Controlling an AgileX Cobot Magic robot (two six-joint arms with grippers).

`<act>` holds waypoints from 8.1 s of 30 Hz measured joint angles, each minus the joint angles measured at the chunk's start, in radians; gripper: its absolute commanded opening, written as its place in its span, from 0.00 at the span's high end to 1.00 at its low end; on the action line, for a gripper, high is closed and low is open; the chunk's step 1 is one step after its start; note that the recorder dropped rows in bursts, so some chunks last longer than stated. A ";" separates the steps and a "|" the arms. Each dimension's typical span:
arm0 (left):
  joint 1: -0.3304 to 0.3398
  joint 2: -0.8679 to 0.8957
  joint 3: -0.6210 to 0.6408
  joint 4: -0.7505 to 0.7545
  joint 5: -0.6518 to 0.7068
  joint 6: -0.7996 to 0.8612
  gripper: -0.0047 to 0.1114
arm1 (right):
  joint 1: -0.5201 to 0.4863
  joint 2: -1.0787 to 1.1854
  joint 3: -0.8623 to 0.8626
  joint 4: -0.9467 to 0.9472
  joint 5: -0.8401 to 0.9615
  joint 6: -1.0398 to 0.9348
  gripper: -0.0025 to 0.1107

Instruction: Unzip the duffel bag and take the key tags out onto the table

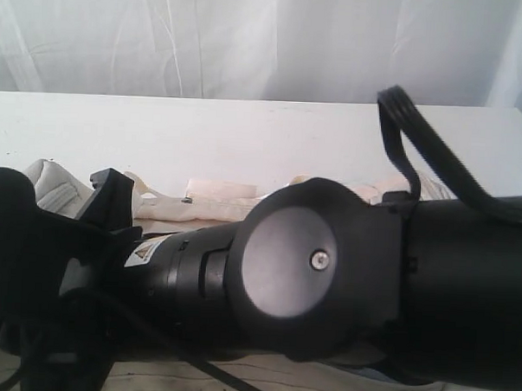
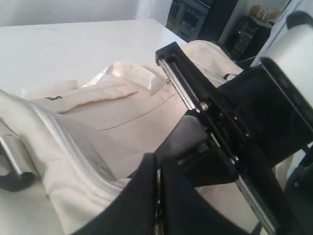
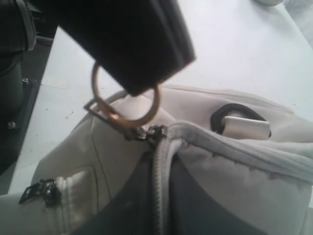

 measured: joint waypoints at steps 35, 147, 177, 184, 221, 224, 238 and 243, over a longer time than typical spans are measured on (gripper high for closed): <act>-0.002 0.221 -0.086 0.560 0.138 -0.362 0.96 | 0.000 -0.019 -0.011 0.003 0.027 0.000 0.97; -0.002 0.288 -0.172 0.490 0.352 -0.139 0.96 | -0.088 -0.064 -0.011 -0.183 0.194 0.150 0.98; 0.230 0.678 -0.172 0.955 0.092 -0.671 0.96 | -0.099 -0.170 -0.012 -0.267 0.332 0.215 0.98; 0.489 0.800 -0.172 0.978 -0.190 -0.728 0.96 | -0.099 -0.205 -0.012 -0.326 0.331 0.227 0.98; 0.709 0.530 -0.107 1.011 -0.699 -0.855 0.45 | -0.258 -0.104 -0.023 -0.541 -0.274 0.436 0.98; 0.709 0.467 -0.077 1.101 -0.783 -0.966 0.45 | -0.276 -0.043 -0.051 -0.541 -0.364 0.443 0.98; 0.709 0.380 -0.050 1.425 -1.165 -1.415 0.63 | -0.350 0.303 -0.367 -0.539 -0.490 0.788 0.88; 0.709 0.380 -0.050 1.425 -1.176 -1.417 0.62 | -0.353 0.373 -0.413 -0.537 -0.501 0.846 0.57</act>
